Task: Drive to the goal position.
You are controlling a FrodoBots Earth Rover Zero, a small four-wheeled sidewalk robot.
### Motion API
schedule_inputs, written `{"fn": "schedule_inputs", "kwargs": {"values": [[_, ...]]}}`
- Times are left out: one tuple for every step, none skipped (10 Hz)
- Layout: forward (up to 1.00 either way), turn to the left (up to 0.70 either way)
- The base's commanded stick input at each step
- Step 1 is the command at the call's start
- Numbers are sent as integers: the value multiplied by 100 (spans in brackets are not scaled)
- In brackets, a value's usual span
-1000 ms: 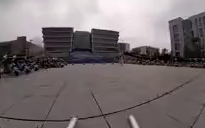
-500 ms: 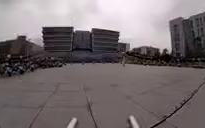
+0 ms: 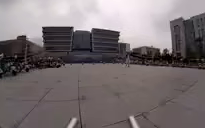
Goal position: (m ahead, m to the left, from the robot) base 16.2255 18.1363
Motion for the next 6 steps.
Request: {"fn": "schedule_inputs", "kwargs": {"values": [[100, 0], [100, 0], [100, 0], [100, 0], [100, 0], [100, 0]]}}
